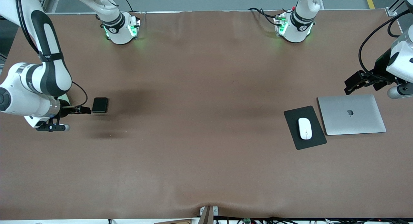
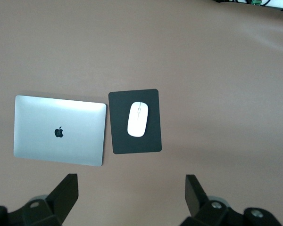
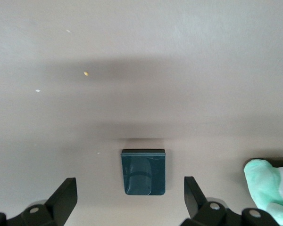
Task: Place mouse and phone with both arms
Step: 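Open the right gripper and lift it away from the phone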
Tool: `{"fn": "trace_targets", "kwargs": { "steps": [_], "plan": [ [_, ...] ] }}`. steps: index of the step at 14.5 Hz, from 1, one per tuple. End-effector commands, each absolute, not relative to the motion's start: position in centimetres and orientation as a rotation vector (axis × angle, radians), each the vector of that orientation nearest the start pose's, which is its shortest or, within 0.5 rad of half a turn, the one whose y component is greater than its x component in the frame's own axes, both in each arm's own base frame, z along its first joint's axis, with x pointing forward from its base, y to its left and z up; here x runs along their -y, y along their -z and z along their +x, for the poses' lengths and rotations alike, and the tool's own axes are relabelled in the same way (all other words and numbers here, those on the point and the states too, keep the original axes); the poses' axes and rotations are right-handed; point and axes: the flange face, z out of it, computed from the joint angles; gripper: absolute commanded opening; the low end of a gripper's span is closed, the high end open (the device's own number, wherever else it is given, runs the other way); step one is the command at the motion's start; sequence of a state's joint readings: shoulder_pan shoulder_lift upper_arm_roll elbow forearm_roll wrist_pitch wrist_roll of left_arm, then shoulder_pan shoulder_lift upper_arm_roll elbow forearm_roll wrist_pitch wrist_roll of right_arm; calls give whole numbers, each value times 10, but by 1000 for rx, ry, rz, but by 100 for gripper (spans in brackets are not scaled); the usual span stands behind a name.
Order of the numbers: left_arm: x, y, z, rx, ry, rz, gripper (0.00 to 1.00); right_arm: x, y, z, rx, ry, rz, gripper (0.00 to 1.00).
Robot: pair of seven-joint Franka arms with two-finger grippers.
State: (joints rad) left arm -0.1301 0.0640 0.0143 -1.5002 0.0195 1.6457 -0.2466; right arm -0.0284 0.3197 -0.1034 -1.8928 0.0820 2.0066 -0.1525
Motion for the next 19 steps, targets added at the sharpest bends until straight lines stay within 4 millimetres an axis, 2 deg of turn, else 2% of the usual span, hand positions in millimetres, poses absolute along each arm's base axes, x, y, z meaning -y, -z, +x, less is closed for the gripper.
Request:
{"fn": "trace_targets", "kwargs": {
  "steps": [1,3,6,7,10,15,16,19],
  "plan": [
    [70,-632,580,171,135,-3142,100,69,-356,617,-4,-275,-3045,100],
    [71,-631,580,171,133,-3141,100,61,-397,633,33,-251,-3042,100],
    [72,-629,581,171,128,-3140,100,61,-428,643,50,-279,-3025,100],
    [73,-627,582,168,124,-3140,100,55,-439,646,69,-270,-3024,100],
    [71,-628,582,171,125,-3142,100,56,-476,651,81,-220,-3036,100],
    [72,-632,580,169,135,-3144,100,58,-547,651,87,-122,-3054,100],
    [71,-632,579,169,132,-3144,100,52,-556,647,95,-117,-3049,100],
    [69,-632,578,174,122,-3144,100,52,-577,627,106,-195,-3041,100]
  ]
}}
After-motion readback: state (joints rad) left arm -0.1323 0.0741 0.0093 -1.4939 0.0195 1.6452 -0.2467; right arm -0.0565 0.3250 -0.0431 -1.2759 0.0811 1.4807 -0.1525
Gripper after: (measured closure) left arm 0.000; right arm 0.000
